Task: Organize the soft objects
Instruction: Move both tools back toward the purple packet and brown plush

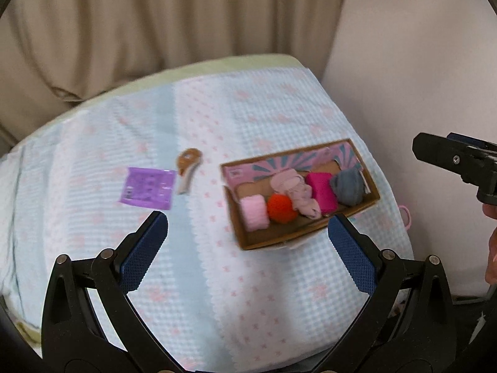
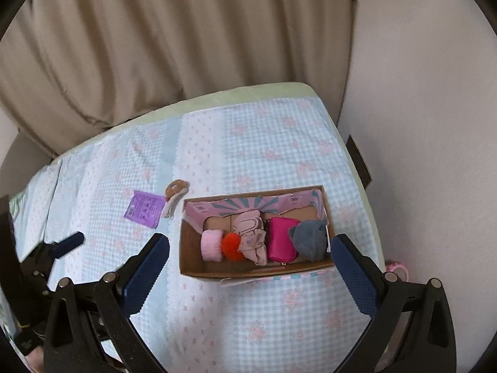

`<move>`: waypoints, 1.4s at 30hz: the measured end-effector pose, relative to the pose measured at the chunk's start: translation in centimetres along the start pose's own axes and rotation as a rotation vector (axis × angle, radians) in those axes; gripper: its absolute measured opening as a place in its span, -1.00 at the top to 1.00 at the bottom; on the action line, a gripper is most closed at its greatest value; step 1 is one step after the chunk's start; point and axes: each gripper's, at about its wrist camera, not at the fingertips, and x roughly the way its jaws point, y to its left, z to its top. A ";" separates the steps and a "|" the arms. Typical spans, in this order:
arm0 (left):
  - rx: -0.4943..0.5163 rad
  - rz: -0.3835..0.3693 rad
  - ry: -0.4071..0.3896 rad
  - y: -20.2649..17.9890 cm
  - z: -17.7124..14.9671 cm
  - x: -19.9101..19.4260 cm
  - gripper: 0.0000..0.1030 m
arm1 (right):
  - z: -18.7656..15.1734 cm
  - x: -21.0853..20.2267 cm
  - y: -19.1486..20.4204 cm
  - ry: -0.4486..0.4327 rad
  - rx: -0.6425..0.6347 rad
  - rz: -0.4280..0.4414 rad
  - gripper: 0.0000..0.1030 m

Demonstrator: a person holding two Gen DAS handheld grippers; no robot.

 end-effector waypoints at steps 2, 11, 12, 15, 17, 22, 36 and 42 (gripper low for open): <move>-0.020 0.027 -0.026 1.1 -0.6 -1.6 -0.99 | -0.1 -0.5 1.2 -0.012 -0.025 0.022 -1.00; -0.073 0.085 -0.046 5.1 -3.5 -4.5 -0.99 | -0.9 -0.7 5.5 -0.044 -0.096 0.121 -1.00; -0.070 0.088 -0.044 5.6 -3.8 -4.6 -0.99 | -1.0 -0.5 6.0 -0.042 -0.099 0.126 -1.00; -0.062 0.096 -0.048 7.2 -4.3 -4.7 -0.99 | -1.0 0.1 7.6 -0.035 -0.114 0.129 -1.00; -0.068 0.092 -0.045 8.3 -4.4 -4.7 -0.99 | -0.9 0.5 8.5 -0.026 -0.114 0.129 -1.00; -0.049 0.047 -0.030 11.8 -4.0 -3.9 -0.99 | -0.3 1.4 11.5 -0.019 -0.075 0.115 -1.00; 0.148 -0.035 0.023 21.5 -1.0 2.4 -0.99 | 1.8 8.5 17.8 0.014 0.034 0.044 -1.00; 0.278 -0.046 0.074 23.8 0.0 8.4 -0.99 | 3.1 14.0 18.8 0.056 0.056 0.029 -1.00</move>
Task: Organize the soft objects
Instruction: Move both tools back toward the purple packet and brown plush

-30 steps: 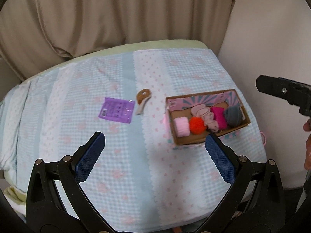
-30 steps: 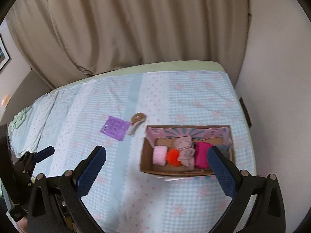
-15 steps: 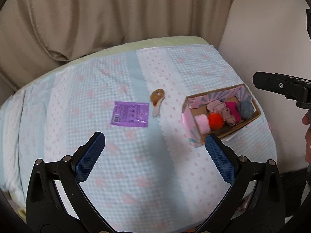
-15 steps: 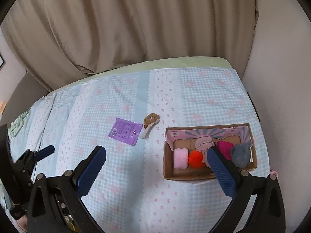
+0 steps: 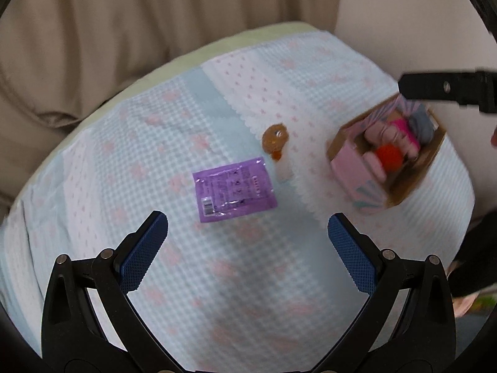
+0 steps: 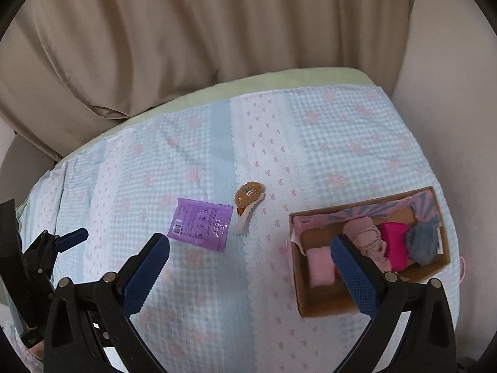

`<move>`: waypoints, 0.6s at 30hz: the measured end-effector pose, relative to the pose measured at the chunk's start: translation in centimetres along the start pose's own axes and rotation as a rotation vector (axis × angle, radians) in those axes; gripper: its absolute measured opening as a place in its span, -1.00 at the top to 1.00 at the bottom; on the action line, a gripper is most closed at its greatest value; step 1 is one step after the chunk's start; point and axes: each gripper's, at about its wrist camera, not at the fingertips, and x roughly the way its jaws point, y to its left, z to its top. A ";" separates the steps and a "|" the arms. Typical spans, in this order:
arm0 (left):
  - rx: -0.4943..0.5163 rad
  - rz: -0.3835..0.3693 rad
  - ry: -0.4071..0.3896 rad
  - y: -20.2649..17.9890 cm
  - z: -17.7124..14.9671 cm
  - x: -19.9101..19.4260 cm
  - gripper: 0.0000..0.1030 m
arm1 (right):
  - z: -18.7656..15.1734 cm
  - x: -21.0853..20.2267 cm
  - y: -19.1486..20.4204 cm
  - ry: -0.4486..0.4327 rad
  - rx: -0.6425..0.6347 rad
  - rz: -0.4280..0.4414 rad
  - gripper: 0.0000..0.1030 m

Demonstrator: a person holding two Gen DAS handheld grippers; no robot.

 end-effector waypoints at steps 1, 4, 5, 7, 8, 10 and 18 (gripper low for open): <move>0.021 -0.003 0.009 0.3 0.1 1.0 -0.99 | 0.3 1.0 0.1 0.009 -0.001 -0.002 -1.00; 0.089 -0.006 0.042 1.0 0.5 4.4 -0.99 | 1.2 4.1 0.2 0.035 -0.008 -0.001 -1.00; 0.113 -0.009 0.052 1.1 0.5 5.4 -0.99 | 1.5 5.1 0.3 0.041 -0.013 -0.001 -1.00; 0.171 -0.020 0.085 1.2 0.6 8.0 -0.99 | 2.3 7.6 0.5 0.061 -0.031 0.001 -1.00; 0.205 -0.023 0.101 1.2 0.5 9.3 -0.99 | 2.6 8.8 0.6 0.073 -0.040 0.003 -1.00; 0.284 -0.007 0.131 0.9 0.2 12.0 -0.99 | 3.1 10.8 0.6 0.096 -0.058 0.005 -1.00; 0.561 0.042 0.186 -0.2 -0.1 20.2 -0.99 | 4.5 19.5 -0.1 0.204 -0.069 0.012 -1.00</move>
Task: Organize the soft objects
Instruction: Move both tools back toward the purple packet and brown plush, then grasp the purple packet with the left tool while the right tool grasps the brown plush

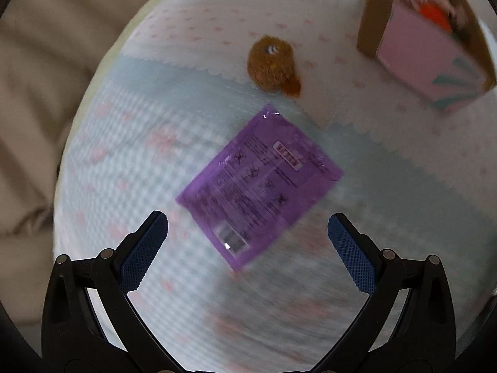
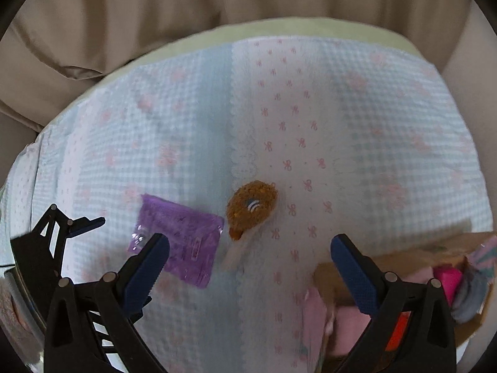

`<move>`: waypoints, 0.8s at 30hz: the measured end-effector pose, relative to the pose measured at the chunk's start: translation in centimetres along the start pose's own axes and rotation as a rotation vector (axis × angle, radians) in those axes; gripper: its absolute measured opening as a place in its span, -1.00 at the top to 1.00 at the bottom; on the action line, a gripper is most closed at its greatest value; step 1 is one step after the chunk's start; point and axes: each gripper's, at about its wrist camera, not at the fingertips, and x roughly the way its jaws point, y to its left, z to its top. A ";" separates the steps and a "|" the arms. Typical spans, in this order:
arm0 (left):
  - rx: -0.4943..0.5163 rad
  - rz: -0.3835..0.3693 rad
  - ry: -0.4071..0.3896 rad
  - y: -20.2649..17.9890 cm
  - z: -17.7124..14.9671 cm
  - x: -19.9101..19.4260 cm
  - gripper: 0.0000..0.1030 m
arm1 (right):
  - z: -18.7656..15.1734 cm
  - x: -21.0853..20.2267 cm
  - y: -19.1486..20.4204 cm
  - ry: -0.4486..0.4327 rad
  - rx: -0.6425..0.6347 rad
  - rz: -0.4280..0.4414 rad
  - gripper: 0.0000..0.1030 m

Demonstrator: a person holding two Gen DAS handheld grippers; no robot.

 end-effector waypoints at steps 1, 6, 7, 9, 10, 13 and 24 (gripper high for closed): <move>0.029 0.004 0.002 -0.1 0.3 0.8 -0.99 | 0.3 0.8 -0.2 0.006 0.004 0.003 -1.00; 0.142 -0.025 0.008 -0.2 1.8 4.2 -0.99 | 1.6 5.4 -0.4 0.064 0.013 0.023 -1.00; 0.168 -0.041 0.014 -0.2 2.0 4.9 -0.99 | 1.8 6.3 -0.5 0.082 0.012 0.024 -1.00; 0.221 -0.060 0.034 -0.4 2.1 6.4 -0.99 | 2.1 8.1 -0.6 0.117 0.014 0.027 -1.00; 0.250 -0.072 0.056 -0.5 1.9 7.5 -1.00 | 2.2 8.9 -0.7 0.138 0.017 0.027 -1.00; 0.262 -0.152 0.100 0.1 1.5 9.6 -1.00 | 2.1 11.0 -0.8 0.192 0.031 0.020 -1.00; 0.404 -0.197 0.090 0.1 2.7 10.0 -1.00 | 1.0 13.8 -0.9 0.209 0.075 -0.011 -0.39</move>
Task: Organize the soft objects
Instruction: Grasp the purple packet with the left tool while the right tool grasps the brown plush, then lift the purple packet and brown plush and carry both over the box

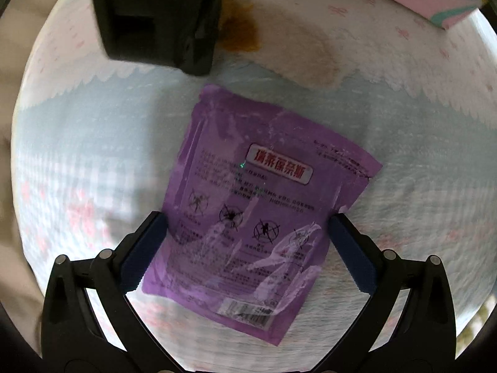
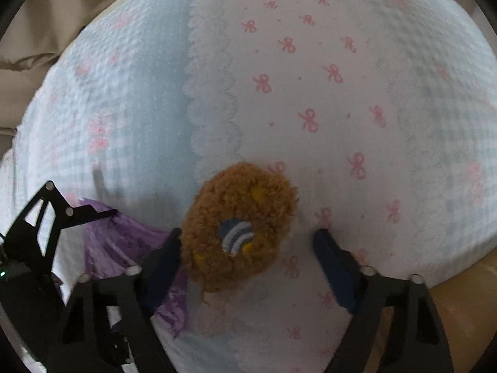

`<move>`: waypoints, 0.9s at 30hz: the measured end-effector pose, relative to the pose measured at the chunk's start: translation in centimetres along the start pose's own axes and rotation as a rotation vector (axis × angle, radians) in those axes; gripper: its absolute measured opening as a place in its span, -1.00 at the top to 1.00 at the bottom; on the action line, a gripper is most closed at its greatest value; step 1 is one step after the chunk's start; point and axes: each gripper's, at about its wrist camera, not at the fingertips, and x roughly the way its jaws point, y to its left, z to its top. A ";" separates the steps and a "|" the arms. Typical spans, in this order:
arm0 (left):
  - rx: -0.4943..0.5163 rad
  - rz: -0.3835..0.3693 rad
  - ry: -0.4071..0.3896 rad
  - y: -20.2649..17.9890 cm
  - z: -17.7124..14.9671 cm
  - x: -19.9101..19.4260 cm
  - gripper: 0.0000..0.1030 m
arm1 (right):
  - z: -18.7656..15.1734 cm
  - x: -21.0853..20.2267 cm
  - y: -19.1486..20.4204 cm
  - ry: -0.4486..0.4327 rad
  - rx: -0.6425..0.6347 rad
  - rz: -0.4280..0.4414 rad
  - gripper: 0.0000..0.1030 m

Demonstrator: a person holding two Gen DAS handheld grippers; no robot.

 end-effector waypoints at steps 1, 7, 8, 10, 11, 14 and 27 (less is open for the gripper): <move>0.016 -0.002 0.006 -0.1 0.3 0.1 -1.00 | -0.1 0.1 -0.1 -0.002 -0.004 -0.005 -0.32; 0.020 -0.007 0.020 0.5 1.6 0.5 -1.00 | -0.7 -0.7 0.8 -0.011 -0.060 -0.005 0.27; 0.015 -0.002 0.024 0.5 1.7 0.5 -1.00 | -0.8 -0.8 1.0 -0.012 -0.069 -0.009 0.30; -0.004 0.008 0.044 0.9 2.3 0.7 -0.95 | -1.2 -1.1 1.1 -0.013 -0.063 0.001 0.32; -0.023 0.003 0.053 1.0 2.4 0.7 -0.87 | -1.5 -1.3 1.1 -0.014 -0.058 0.006 0.32; -0.072 -0.017 0.058 1.5 2.3 0.1 -0.50 | -2.2 -2.2 1.5 -0.027 -0.055 0.022 0.32; -0.423 -0.061 0.046 3.6 0.8 -3.3 0.26 | -6.3 -10.3 -0.1 -0.122 -0.054 0.046 0.34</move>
